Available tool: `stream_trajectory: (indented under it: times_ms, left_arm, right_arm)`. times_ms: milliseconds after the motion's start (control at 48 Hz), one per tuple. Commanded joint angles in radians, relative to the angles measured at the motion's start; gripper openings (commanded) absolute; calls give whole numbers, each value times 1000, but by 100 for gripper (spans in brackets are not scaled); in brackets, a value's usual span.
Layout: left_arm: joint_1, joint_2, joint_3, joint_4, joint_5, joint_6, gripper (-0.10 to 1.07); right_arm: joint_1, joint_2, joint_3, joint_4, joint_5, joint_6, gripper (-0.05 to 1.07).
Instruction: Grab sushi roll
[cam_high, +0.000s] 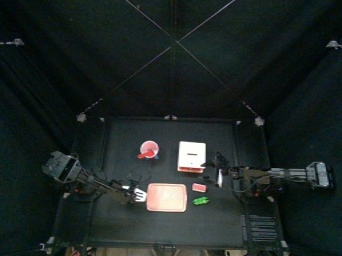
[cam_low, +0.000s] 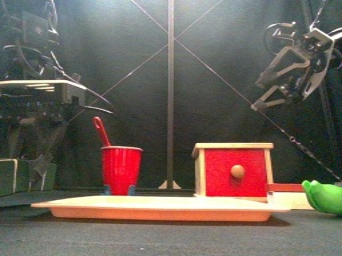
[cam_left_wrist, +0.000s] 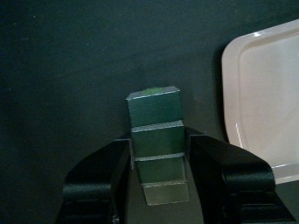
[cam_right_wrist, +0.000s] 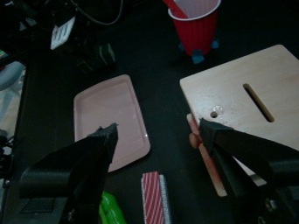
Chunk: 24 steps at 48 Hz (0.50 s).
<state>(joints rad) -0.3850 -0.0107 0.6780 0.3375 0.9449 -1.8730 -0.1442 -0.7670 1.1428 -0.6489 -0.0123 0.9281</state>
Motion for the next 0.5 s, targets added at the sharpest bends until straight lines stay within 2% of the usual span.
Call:
stream_trajectory:
  times_ms: [0,479]
  left_arm:
    - [-3,-20,-12,5,3,0,59]
    - [-5,-20,-8,28,5,0,59]
  right_arm:
    - [-2,2,-9,3,-8,2,102]
    - [-2,2,-5,3,-8,2,102]
